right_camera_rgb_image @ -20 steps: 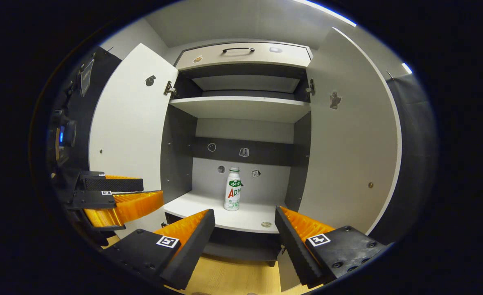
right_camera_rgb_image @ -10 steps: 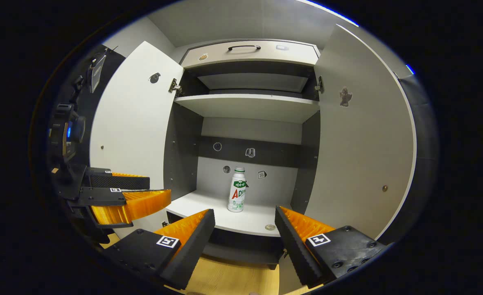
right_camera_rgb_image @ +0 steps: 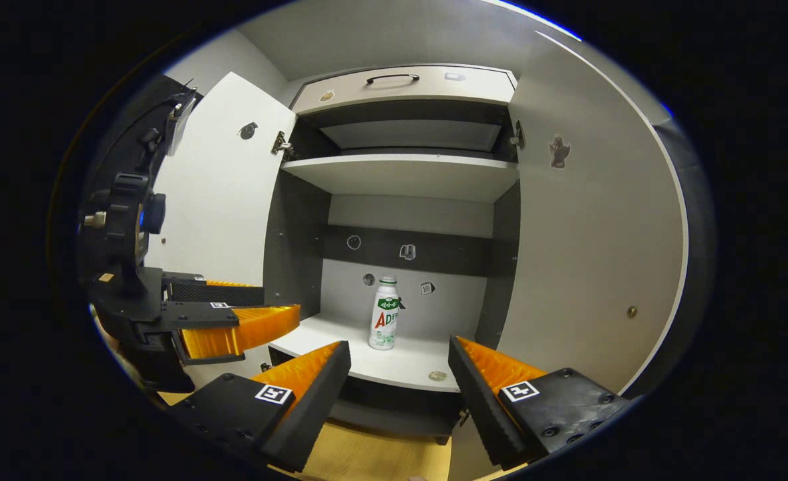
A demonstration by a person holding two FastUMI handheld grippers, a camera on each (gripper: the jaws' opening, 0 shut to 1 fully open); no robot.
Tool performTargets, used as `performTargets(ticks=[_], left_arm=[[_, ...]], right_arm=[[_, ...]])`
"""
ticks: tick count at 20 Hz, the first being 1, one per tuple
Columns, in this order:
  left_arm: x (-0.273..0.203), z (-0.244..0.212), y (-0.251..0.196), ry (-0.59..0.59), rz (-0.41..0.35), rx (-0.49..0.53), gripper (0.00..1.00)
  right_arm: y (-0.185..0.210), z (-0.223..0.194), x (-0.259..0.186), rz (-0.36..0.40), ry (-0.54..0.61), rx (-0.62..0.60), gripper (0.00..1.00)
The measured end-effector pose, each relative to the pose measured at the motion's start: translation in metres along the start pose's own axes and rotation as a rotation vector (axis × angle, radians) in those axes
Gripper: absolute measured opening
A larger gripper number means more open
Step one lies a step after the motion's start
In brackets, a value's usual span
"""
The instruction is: Grasp the bottle in the cabinet with the left hand and place it on the coaster, then close the right door with the right hand and the left door with the left hand.
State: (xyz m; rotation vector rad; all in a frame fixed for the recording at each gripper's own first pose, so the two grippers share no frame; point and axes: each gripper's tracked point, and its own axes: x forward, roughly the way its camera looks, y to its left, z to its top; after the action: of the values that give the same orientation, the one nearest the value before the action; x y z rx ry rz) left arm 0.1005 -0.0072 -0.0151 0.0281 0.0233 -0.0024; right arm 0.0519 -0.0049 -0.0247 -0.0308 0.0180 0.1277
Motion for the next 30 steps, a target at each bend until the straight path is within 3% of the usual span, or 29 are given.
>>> performTargets(ticks=[7,30], left_arm=[[0.039,-0.004,-0.001,-0.001,0.014,0.004,0.94],[0.207,-0.046,0.022,-0.011,-0.073,0.021,0.94]], right_arm=[[-0.008,-0.014,0.024,0.046,0.021,0.003,0.98],[-0.011,-0.032,0.090,0.121,-0.045,-0.019,0.98]])
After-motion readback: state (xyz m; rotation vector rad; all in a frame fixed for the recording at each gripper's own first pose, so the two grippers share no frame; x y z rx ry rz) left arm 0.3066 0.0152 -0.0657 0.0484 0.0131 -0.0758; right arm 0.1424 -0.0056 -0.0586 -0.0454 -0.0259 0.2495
